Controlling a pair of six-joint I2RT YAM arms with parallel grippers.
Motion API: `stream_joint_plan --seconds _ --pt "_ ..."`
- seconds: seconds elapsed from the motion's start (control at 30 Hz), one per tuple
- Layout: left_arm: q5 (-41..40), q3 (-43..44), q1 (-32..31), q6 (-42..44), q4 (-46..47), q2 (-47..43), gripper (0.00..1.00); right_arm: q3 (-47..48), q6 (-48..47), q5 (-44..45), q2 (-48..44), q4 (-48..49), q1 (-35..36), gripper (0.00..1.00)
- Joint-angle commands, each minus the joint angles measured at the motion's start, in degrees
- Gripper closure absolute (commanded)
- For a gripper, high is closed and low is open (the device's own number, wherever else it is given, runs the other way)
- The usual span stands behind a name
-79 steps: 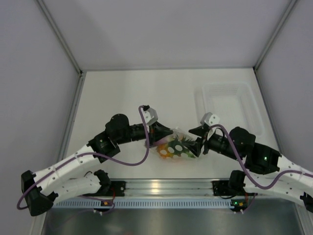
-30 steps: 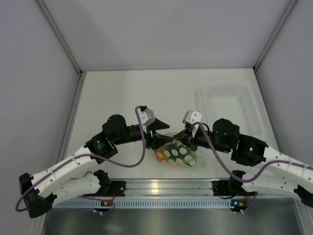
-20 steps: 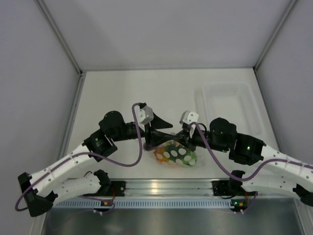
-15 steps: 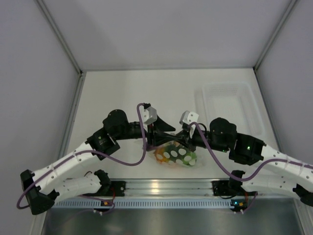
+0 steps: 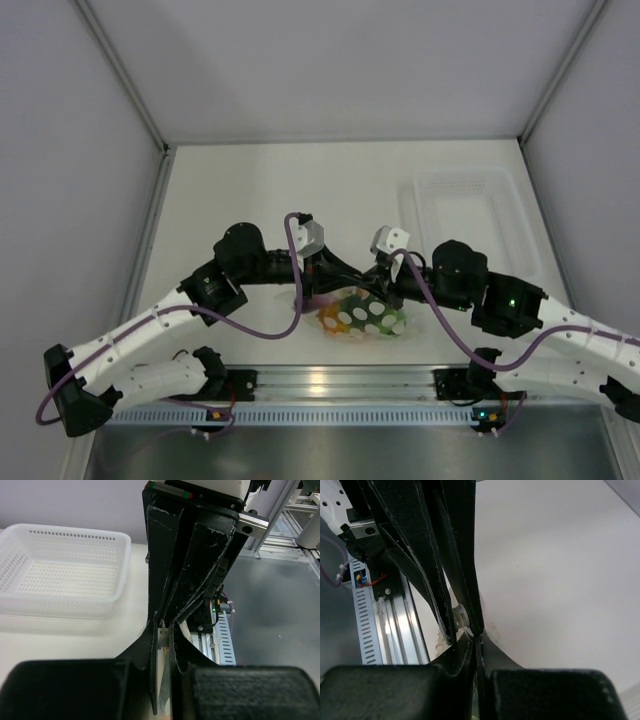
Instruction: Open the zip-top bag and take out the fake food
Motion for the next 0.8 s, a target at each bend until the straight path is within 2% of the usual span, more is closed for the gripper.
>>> stream_joint_plan --seconds 0.0,0.27,0.47,0.63,0.77 --pt "0.2 1.3 0.1 0.5 3.0 -0.4 1.0 3.5 0.1 -1.2 -1.4 3.3 -0.5 1.0" --pt "-3.8 -0.2 0.0 3.1 0.5 -2.8 1.0 2.8 0.6 0.9 -4.5 3.4 -0.5 1.0" --pt "-5.9 0.0 0.1 5.3 -2.6 -3.3 1.0 1.8 6.1 2.9 -6.1 7.1 -0.5 1.0" --pt "-3.6 0.5 0.2 5.3 -3.1 -3.5 1.0 3.3 7.3 1.3 -5.5 7.3 -0.4 1.0" --pt "-5.1 -0.4 0.2 7.2 -3.7 -4.0 1.0 3.6 7.8 3.0 -7.9 7.7 -0.4 1.0"
